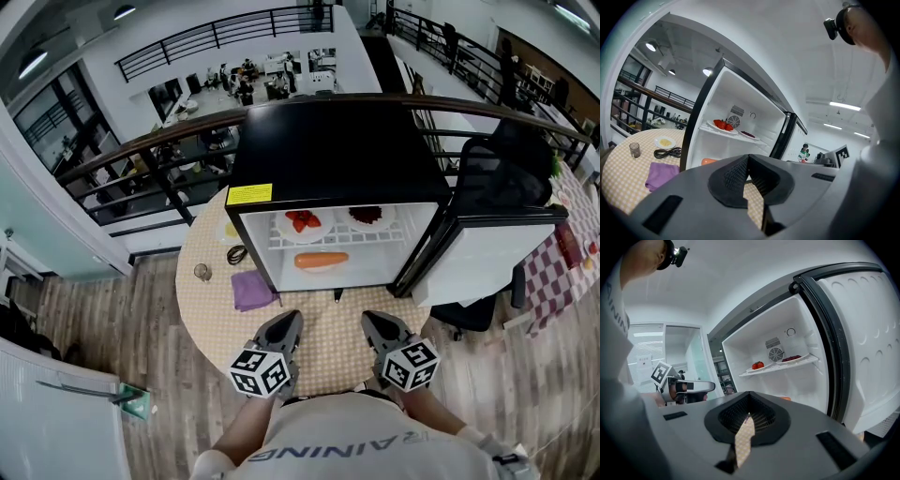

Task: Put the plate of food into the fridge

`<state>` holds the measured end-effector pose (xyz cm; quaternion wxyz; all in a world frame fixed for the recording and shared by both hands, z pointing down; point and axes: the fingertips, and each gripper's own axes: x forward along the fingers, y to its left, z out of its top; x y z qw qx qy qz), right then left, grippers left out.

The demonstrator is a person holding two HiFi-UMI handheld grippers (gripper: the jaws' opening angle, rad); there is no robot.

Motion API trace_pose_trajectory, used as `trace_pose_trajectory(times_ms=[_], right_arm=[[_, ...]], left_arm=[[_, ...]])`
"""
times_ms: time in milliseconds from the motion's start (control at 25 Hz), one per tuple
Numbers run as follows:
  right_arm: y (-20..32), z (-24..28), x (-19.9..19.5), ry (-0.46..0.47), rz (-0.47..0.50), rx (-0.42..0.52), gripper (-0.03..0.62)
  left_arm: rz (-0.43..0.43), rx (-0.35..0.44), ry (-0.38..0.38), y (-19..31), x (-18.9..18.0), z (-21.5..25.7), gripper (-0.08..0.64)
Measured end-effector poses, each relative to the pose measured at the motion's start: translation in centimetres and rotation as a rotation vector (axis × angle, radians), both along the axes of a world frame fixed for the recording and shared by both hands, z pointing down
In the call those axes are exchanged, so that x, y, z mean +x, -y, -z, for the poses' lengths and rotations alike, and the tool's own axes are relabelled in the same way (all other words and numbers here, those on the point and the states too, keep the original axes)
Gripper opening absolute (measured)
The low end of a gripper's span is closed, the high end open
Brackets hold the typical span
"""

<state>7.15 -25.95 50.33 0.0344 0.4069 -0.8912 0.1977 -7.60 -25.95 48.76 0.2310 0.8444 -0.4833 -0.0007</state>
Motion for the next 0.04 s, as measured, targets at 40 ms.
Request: trace_pose_trajectory(times_ms=[40], right_arm=[[0.07,-0.07,0.04,-0.002,-0.001,-0.001,0.023]], left_arm=[[-0.004,-0.001,0.001,0.08,0.12,-0.09,0.009]])
